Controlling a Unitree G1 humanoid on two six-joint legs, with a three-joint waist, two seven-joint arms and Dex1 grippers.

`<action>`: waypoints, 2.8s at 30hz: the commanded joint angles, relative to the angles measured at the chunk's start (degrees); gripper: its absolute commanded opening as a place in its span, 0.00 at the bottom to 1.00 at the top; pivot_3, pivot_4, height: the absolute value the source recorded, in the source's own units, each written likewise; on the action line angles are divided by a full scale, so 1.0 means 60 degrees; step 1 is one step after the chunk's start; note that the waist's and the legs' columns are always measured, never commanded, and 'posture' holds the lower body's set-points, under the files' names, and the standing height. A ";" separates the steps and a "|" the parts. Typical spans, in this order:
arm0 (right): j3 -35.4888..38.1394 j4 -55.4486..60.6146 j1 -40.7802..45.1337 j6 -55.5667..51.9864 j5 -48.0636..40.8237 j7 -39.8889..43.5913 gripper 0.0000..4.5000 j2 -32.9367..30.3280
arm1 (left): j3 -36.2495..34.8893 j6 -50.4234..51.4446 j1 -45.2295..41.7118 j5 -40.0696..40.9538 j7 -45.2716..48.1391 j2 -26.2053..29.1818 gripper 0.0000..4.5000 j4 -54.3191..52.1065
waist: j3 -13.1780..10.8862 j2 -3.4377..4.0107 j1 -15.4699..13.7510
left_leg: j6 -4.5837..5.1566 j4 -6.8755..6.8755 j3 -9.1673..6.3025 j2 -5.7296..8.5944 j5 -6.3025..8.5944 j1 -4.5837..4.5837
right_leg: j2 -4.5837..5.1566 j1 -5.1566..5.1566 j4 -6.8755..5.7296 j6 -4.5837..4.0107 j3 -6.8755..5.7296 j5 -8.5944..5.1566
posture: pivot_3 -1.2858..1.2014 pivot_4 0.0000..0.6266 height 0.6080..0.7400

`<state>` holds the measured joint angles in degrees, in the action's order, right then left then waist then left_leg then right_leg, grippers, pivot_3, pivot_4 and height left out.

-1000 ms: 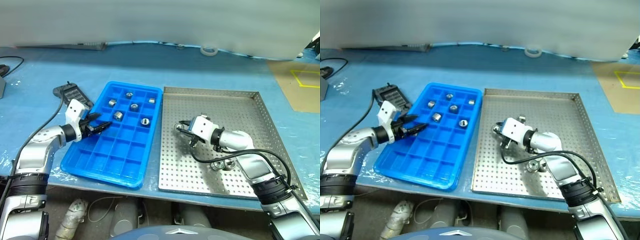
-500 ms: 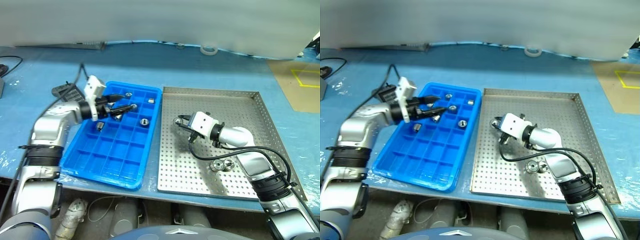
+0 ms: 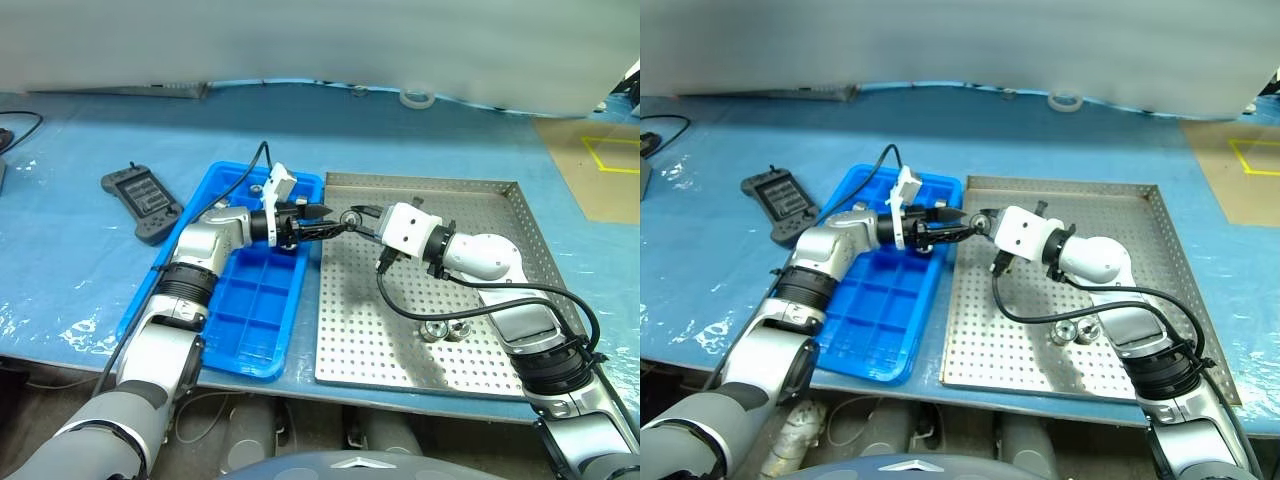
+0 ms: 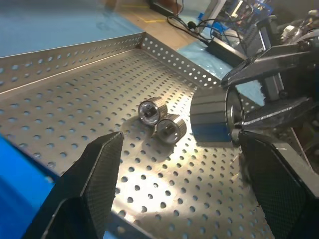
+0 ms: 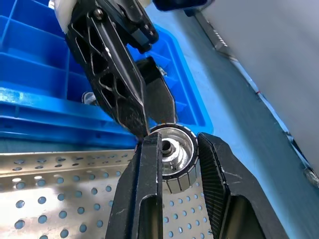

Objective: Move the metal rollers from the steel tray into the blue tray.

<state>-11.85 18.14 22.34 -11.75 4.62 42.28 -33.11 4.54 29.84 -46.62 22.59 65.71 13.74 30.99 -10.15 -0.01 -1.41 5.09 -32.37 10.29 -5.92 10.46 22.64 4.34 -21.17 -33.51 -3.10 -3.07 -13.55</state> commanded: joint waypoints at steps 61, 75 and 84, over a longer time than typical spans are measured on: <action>0.0430 0.0567 -0.0191 -0.0330 -0.0065 -0.0129 0.15 -0.0038 | -0.1606 -0.0784 -0.0989 0.0973 -0.1679 -0.1412 0.24 0.1050 | -0.0002 0.0000 0.0158 | 0.0069 -0.0046 -0.0001 -0.0002 0.0013 0.0029 | 0.0005 -0.0001 0.0004 0.0000 -0.0002 0.0000 | 0.43 0.24 1.00; 0.0640 0.0586 -0.0328 -0.0575 -0.0409 -0.0012 0.15 0.0157 | -0.1799 -0.1155 -0.1171 0.0916 -0.1962 -0.1292 0.23 0.1527 | -0.0002 0.0000 0.0159 | 0.0074 -0.0050 -0.0001 -0.0001 0.0016 0.0035 | 0.0006 -0.0004 0.0005 0.0000 -0.0002 0.0000 | 0.43 0.24 1.00; 0.0938 0.0371 -0.0113 -0.0674 -0.0511 -0.0190 0.15 0.0329 | -0.1557 -0.0714 -0.0956 0.0924 -0.1533 -0.1030 0.23 0.1024 | -0.0002 0.0001 0.0166 | 0.0074 -0.0050 -0.0001 -0.0001 0.0017 0.0036 | 0.0006 -0.0005 0.0007 0.0000 -0.0002 0.0000 | 0.43 0.24 1.00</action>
<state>-5.21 18.37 22.42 -16.91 4.29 39.06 -31.16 -0.41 27.03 -50.86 27.52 59.26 4.05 40.24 -10.16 0.00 -0.41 5.53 -32.67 10.28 -5.93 10.57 22.87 4.38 -21.21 -33.47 -3.10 -3.08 -13.55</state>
